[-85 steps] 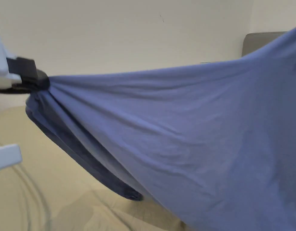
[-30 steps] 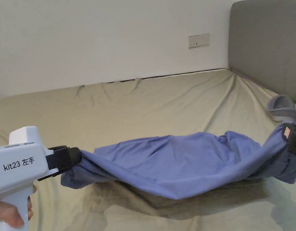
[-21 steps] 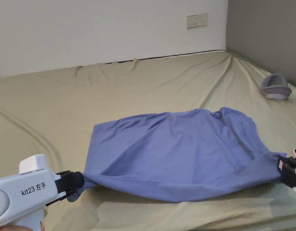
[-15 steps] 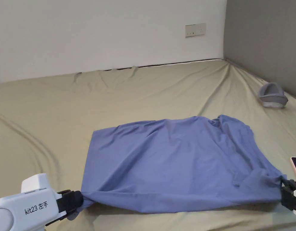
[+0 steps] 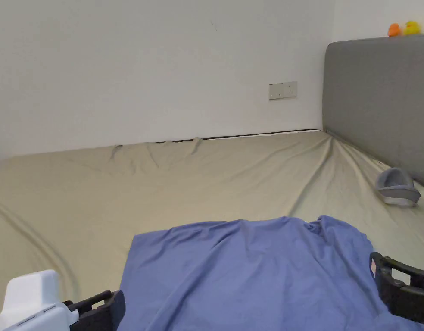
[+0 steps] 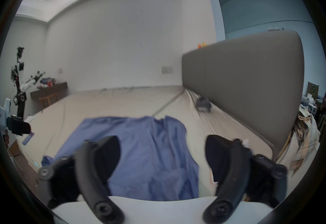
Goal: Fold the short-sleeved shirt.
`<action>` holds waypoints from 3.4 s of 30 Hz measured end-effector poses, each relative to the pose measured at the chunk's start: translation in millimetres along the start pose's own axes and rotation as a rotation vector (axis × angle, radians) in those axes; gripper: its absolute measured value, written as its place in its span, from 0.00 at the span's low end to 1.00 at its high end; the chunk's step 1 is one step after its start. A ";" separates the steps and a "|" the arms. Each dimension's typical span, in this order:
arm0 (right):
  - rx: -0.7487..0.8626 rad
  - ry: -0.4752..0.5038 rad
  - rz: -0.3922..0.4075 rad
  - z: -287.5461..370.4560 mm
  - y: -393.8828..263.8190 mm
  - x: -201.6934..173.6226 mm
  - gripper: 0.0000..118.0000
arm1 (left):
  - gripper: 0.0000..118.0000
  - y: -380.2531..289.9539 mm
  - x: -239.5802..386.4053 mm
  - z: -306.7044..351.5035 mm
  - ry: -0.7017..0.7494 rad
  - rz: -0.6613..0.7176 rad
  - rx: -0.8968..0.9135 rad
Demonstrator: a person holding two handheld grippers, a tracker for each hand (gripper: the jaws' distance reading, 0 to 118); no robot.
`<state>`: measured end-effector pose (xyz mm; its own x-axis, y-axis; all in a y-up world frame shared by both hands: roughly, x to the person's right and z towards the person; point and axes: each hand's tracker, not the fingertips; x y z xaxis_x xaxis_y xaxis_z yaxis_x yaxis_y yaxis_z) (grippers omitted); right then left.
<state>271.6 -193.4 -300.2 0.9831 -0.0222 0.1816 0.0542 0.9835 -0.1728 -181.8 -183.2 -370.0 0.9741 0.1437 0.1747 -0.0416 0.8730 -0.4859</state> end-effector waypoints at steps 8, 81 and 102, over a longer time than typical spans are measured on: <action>0.011 0.074 0.011 1.4 -6.3 -11.1 0.00 | 0.03 -15.9 4.3 -7.2 -0.052 -0.014 -0.040; -0.296 -0.043 -0.099 -228.5 -32.4 36.5 0.97 | 0.99 44.2 -42.2 -241.0 0.042 0.153 -0.312; -0.289 0.089 -0.187 -138.2 -63.1 9.8 0.00 | 0.99 -8.9 -28.5 -238.1 0.125 -0.079 -0.401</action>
<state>302.0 -280.5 -421.3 0.9621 -0.2255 0.1530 0.2696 0.8695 -0.4138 -156.2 -306.0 -574.6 0.9913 0.0042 0.1319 0.1004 0.6253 -0.7739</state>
